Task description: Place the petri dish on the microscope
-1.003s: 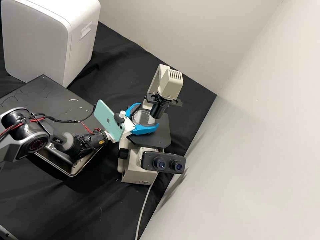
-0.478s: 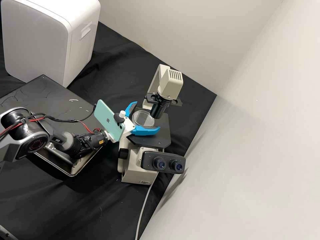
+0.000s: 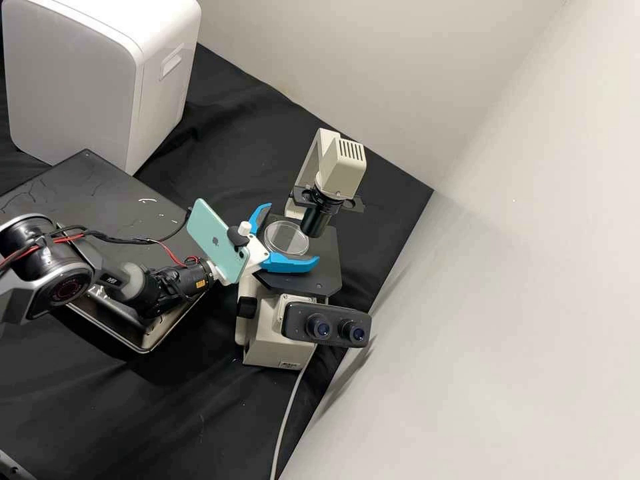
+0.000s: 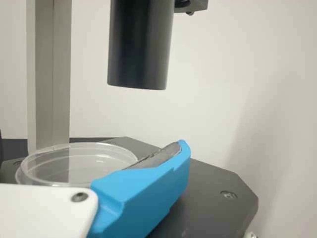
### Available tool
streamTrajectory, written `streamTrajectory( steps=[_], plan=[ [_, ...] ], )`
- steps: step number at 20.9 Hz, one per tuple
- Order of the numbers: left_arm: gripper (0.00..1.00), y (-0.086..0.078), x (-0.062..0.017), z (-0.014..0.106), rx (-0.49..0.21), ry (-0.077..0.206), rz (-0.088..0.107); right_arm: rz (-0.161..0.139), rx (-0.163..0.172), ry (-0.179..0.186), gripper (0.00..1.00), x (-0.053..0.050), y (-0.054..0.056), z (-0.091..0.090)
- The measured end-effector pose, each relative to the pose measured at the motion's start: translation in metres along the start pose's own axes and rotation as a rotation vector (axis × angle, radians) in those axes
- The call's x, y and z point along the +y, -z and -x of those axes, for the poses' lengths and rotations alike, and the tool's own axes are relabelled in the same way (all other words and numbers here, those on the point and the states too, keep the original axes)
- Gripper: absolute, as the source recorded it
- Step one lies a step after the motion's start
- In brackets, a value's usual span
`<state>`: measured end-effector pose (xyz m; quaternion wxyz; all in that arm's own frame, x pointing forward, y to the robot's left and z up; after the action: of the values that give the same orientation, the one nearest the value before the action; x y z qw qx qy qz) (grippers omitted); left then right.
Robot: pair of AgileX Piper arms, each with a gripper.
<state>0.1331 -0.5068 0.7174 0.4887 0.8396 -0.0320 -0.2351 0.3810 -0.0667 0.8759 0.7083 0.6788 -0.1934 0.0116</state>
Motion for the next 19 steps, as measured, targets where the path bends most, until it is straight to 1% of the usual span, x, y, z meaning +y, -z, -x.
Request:
streamTrajectory(
  steps=[6,9,14,16,19],
  plan=[
    [1.0,0.0,0.0,0.0,0.0,0.0,0.0,0.0,-0.017,0.021,1.0,0.006,0.002,0.021],
    [1.0,0.0,0.0,0.0,0.0,0.0,0.0,-0.039,-0.015,0.036,1.0,0.009,0.004,0.035],
    [1.0,0.0,0.0,0.0,0.0,0.0,0.0,-0.068,0.01,0.056,1.0,0.016,0.01,0.056],
    [1.0,0.0,0.0,0.0,0.0,0.0,0.0,-0.066,0.016,0.064,1.0,0.018,0.011,0.065],
    [1.0,0.0,0.0003,0.0,0.0,-0.001,0.001,-0.063,0.039,0.057,1.0,0.02,0.014,0.078]
  ],
)
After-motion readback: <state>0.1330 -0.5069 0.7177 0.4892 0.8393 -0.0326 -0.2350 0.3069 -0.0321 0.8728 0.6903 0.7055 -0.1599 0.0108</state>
